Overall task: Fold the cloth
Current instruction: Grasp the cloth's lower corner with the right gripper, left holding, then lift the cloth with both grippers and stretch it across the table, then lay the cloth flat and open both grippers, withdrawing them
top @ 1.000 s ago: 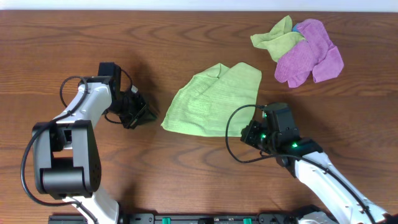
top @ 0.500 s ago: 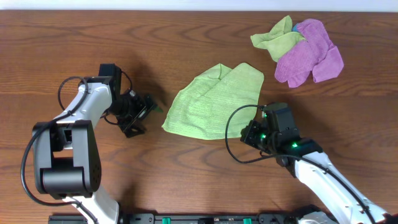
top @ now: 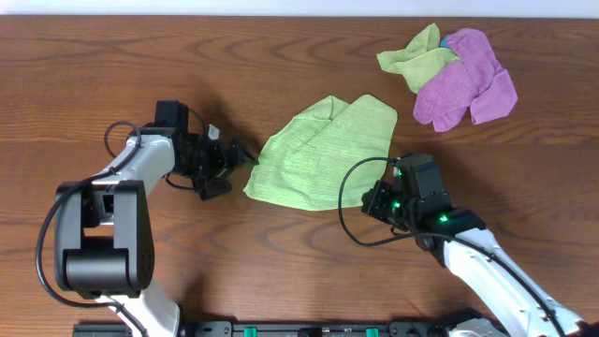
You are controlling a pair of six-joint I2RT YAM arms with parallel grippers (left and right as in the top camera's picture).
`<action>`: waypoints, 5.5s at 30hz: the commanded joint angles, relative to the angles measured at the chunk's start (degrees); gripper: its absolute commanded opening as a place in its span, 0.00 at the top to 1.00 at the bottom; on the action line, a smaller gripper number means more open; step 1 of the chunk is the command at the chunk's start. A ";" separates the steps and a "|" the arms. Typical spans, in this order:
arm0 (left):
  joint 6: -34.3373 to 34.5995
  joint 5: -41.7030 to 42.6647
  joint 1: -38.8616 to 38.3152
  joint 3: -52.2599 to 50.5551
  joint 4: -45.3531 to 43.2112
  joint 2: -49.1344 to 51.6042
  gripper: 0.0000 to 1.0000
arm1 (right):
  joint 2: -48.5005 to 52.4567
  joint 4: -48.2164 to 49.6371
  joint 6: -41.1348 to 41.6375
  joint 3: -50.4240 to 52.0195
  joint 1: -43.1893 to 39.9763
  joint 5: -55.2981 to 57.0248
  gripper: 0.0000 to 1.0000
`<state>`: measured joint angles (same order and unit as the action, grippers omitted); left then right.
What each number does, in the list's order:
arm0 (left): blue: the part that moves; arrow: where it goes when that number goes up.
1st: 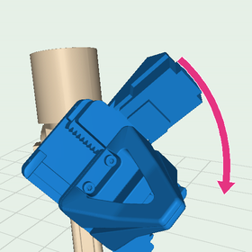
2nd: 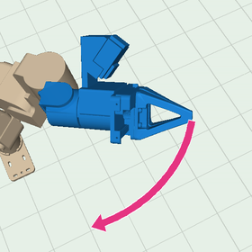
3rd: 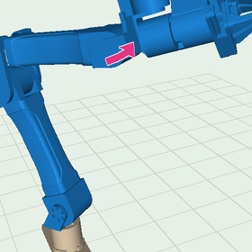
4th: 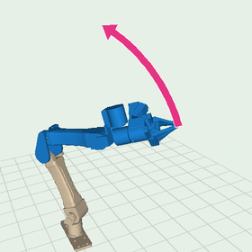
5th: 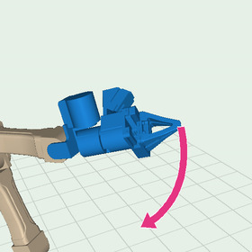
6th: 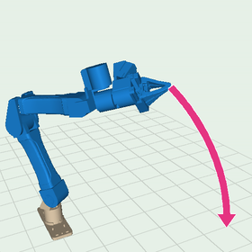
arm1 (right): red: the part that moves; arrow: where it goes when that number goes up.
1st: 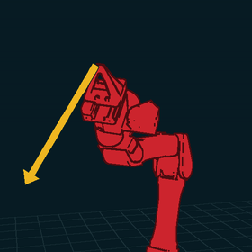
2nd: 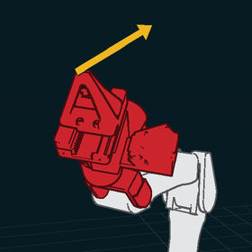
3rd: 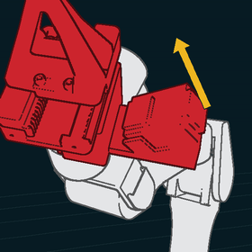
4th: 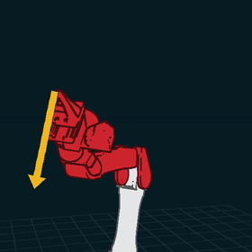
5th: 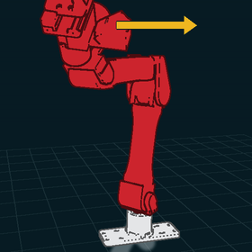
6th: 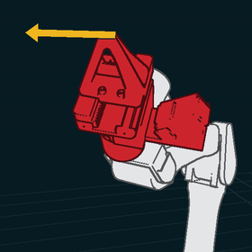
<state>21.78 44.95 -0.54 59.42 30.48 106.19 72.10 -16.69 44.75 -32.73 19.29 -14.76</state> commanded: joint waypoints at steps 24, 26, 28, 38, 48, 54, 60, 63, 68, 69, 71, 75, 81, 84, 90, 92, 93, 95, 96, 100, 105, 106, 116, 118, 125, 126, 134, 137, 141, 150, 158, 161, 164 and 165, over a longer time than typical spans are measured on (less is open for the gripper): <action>1.27 6.12 -7.39 -7.26 -14.10 -0.55 0.95 | -0.52 0.42 -0.72 -0.70 -0.11 -2.01 0.99; 0.90 6.34 -7.39 -7.26 -14.12 -0.55 0.94 | -0.52 0.39 -0.70 -0.70 -0.11 -2.01 0.99; 0.66 7.58 -7.39 -7.23 -14.60 -0.55 0.94 | -0.52 0.42 -0.70 -0.70 -0.11 -1.99 0.99; -2.23 14.97 2.05 -7.06 -15.15 -0.96 0.94 | -0.50 3.28 -2.64 -0.70 -0.09 -3.89 0.99; -18.91 16.59 11.67 -7.08 4.79 -1.49 0.94 | 7.76 15.67 0.68 -1.25 5.18 -6.08 0.98; -22.36 16.44 12.59 -7.08 10.45 -2.05 0.94 | 16.44 16.94 0.87 -8.22 8.79 -6.73 0.99; -26.32 16.15 13.05 -7.08 17.18 -6.27 0.94 | 15.82 3.10 -5.09 -16.39 6.51 -6.23 0.99; -26.27 16.17 13.05 -7.08 18.80 -8.35 0.94 | 14.47 -1.77 -6.75 -17.81 5.73 -6.16 0.99; -22.56 16.15 12.90 -7.08 17.73 -11.54 0.94 | 9.97 -2.56 -7.76 -18.45 4.76 -3.17 0.98; -19.58 16.17 12.90 -7.08 15.45 -11.89 0.94 | 9.86 -1.95 -7.76 -19.02 4.35 -2.54 0.98; -12.94 16.15 12.83 -7.08 9.66 -12.15 0.94 | 10.34 -0.42 -8.28 -20.50 3.43 -2.14 0.99; 4.46 15.85 10.95 -7.08 -10.54 -12.13 0.94 | 13.81 1.25 -10.64 -26.73 0.76 0.02 0.98; 27.61 5.86 5.55 -3.56 -40.35 -10.10 0.94 | 23.56 1.07 -13.20 -41.11 -3.21 1.22 0.99; 28.02 2.84 4.46 1.31 -40.37 -8.02 0.94 | 27.39 0.98 -14.21 -46.77 -3.50 1.27 0.98; 29.03 0.07 3.48 14.91 -40.24 -0.59 0.94 | 33.68 -0.59 -16.63 -58.99 -3.74 2.67 0.98; 29.70 0.17 3.48 19.41 -40.17 1.84 0.94 | 33.79 -1.36 -17.64 -60.94 -4.20 4.59 0.98; 29.73 0.35 3.48 20.92 -40.15 2.58 0.94 | 33.79 -1.53 -18.27 -61.64 -4.46 5.01 0.98; 29.70 0.90 3.48 24.11 -40.13 3.85 0.94 | 33.79 -2.95 -18.80 -63.60 -5.38 5.14 0.99; 29.75 1.29 3.50 25.55 -40.11 4.11 0.94 | 33.79 -3.91 -19.37 -64.61 -5.95 5.07 0.99; 29.70 4.72 3.50 29.29 -39.45 4.13 0.94 | 33.77 -9.03 -23.15 -68.50 -6.62 4.92 0.98; 29.64 8.17 3.50 30.42 -38.21 3.82 0.94 | 33.77 -12.98 -24.33 -71.58 -6.62 4.92 0.98; 29.11 8.61 3.50 30.42 -37.48 3.82 0.94 | 33.66 -13.18 -24.74 -71.73 -6.62 4.92 0.99; 10.14 8.46 3.52 30.42 -13.44 3.76 0.94 | 33.59 -24.87 -30.64 -71.91 -6.62 5.16 0.98; 6.43 7.96 3.52 30.42 -9.07 3.61 0.94 | 33.59 -27.39 -32.44 -71.91 -6.62 5.14 0.98; -5.57 6.12 3.52 30.42 8.72 3.39 0.94 | 33.55 -39.01 -36.79 -71.89 -6.56 5.07 0.99; -7.50 5.33 3.52 30.42 11.80 3.39 0.94 | 33.55 -40.57 -37.31 -71.84 -6.51 5.09 0.98; -16.44 4.35 3.50 30.29 24.59 3.39 0.94 | 33.55 -47.30 -38.66 -70.14 -6.49 3.56 0.98; -17.66 4.35 3.50 29.40 26.49 3.28 0.94 | 33.44 -48.06 -38.64 -68.08 -6.51 1.60 0.99; -18.05 4.48 3.50 25.73 26.73 2.56 0.94 | 31.08 -47.21 -38.64 -64.15 -6.19 -0.26 0.98; -15.74 4.59 3.50 11.74 20.28 -3.78 0.94 | 15.23 -43.19 -38.47 -46.25 -5.86 2.60 0.99; -14.49 4.59 3.13 -1.95 15.50 -10.12 0.94 | 5.05 -32.00 -31.26 -22.27 -5.20 1.16 0.98; -14.47 4.59 2.19 -4.59 15.19 -10.34 0.94 | 5.05 -29.09 -28.83 -15.45 -4.26 1.09 0.98; -14.49 4.61 1.49 -5.40 15.10 -10.38 0.94 | 4.94 -28.22 -26.56 -12.55 -3.87 4.04 0.99; -14.47 4.61 1.33 -5.40 15.13 -10.38 0.94 | 4.90 -28.28 -26.40 -12.33 -3.87 4.57 0.98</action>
<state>7.46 49.69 1.39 54.43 45.76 96.64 77.84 -45.34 14.96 -46.09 14.92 -12.40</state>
